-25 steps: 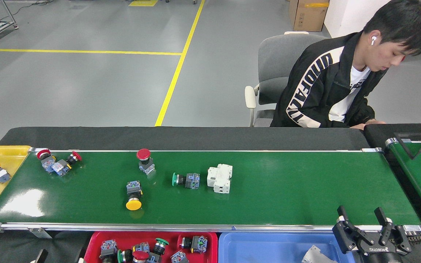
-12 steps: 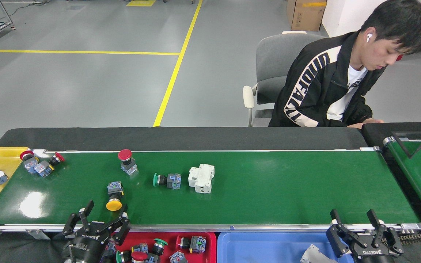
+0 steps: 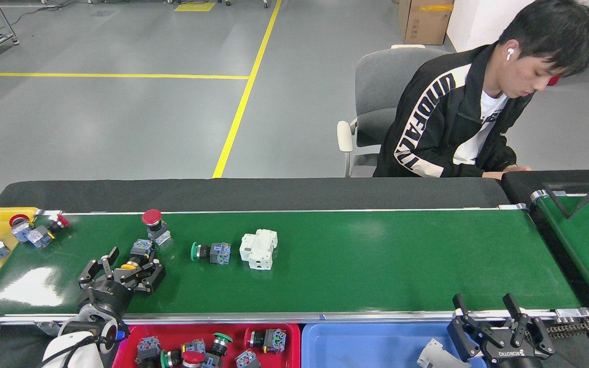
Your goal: Pick switch part from conveyor to tray
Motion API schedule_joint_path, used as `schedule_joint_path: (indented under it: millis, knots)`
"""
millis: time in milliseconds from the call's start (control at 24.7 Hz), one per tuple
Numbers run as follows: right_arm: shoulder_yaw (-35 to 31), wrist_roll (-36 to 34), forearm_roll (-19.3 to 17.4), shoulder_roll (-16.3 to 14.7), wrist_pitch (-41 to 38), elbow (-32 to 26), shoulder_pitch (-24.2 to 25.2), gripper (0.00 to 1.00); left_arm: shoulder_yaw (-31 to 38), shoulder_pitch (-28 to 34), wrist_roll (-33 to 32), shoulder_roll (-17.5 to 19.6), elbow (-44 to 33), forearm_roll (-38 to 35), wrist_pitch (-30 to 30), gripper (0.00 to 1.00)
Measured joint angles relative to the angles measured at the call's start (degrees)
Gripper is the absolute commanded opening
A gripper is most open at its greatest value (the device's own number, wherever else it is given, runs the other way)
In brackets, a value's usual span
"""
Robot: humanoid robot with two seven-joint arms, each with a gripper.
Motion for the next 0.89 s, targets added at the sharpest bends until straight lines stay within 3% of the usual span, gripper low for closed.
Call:
schedule_joint_path:
  millis: [162, 405, 445, 486, 526, 566, 728, 890]
  knots:
    - [0.5, 0.0, 0.0, 0.0, 0.02, 0.0, 0.0, 0.96, 0.14, 4.2, 0.21, 0.41, -4.48, 5.2, -1.4, 0.08]
    - [0.59, 0.0, 0.0, 0.0, 0.07, -0.02, 0.0, 0.96, 0.54, 27.44, 0.51, 0.58, -30.47, 12.21, -7.35, 0.11]
    - [0.66, 0.0, 0.0, 0.0, 0.09, -0.02, 0.0, 0.96, 0.45, 32.41, 0.89, 0.58, -35.5, 12.53, -8.79, 0.25]
    - [0.78, 0.0, 0.0, 0.01, 0.1, -0.03, 0.0, 0.96, 0.28, 36.73, 1.65, 0.61, -39.66, 12.65, -10.54, 0.56]
    - [0.86, 0.0, 0.0, 0.01, 0.1, -0.02, 0.01, 0.96, 0.08, 40.35, 2.27, 0.62, -42.9, 12.67, -12.64, 0.74]
    - [0.86, 0.0, 0.0, 0.01, 0.1, -0.03, 0.01, 0.96, -0.13, 43.02, 2.6, 0.59, -45.19, 12.66, -14.63, 1.0]
    - [0.88, -0.01, 0.0, 0.0, 0.12, -0.03, 0.06, 0.96, -1.07, 44.71, 3.53, 0.69, -46.96, 12.48, -19.31, 1.0]
    - [1.55, -0.01, 0.0, 0.01, 0.13, -0.03, 0.39, 0.96, 1.36, 44.4, 3.68, -0.86, -47.14, 12.57, -18.83, 1.0]
